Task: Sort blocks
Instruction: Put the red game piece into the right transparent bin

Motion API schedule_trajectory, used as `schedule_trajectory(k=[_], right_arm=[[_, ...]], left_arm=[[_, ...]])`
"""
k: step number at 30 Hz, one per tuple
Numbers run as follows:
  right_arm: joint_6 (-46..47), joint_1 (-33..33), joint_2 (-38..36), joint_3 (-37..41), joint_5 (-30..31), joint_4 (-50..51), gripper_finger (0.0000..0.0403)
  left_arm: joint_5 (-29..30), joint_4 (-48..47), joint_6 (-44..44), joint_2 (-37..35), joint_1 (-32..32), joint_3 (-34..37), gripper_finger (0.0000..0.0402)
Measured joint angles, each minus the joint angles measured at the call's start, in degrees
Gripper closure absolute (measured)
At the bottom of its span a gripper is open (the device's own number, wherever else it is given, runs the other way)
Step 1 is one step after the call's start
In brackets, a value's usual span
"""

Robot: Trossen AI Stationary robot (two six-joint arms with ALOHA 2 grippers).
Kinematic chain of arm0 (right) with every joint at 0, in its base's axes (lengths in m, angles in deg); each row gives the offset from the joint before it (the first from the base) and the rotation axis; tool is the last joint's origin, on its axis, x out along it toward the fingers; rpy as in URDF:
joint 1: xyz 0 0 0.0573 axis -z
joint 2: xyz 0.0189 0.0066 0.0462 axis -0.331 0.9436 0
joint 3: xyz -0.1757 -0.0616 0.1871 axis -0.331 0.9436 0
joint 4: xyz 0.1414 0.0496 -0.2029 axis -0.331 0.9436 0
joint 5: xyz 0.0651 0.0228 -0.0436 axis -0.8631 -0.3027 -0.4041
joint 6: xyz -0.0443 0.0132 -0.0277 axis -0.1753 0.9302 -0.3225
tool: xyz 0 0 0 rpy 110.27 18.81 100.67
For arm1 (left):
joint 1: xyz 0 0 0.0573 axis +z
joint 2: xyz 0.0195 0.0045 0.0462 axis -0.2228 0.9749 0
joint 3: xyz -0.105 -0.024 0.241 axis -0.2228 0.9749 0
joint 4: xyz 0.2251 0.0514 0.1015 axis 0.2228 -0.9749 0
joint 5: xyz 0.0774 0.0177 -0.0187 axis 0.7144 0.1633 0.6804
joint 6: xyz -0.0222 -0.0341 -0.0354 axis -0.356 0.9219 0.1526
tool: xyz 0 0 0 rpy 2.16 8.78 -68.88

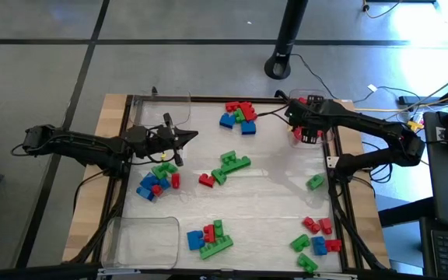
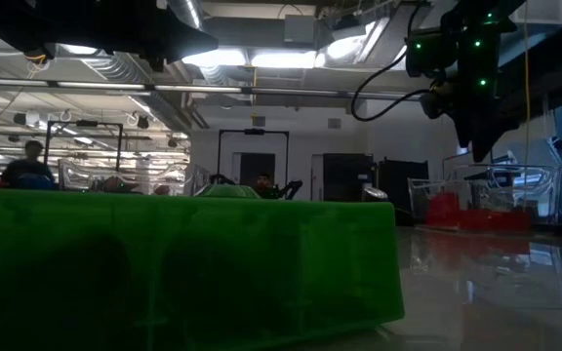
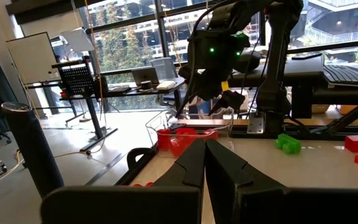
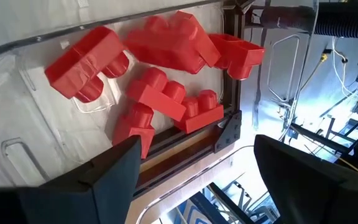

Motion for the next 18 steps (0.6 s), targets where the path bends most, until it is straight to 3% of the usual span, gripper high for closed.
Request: schedule_trajectory(k=[8, 18], right_arm=[[-0.49, 0.00, 0.00, 0.00, -2.16, -4.35, 0.0091], [-1.50, -0.09, 0.41, -0.02, -22.02, -26.52, 0.0091]], left_arm=[[0.00, 0.00, -0.01, -0.01, -0.02, -0.02, 0.0398], [0.00, 0.02, 0.00, -0.01, -0.02, -0.01, 0.0398]])
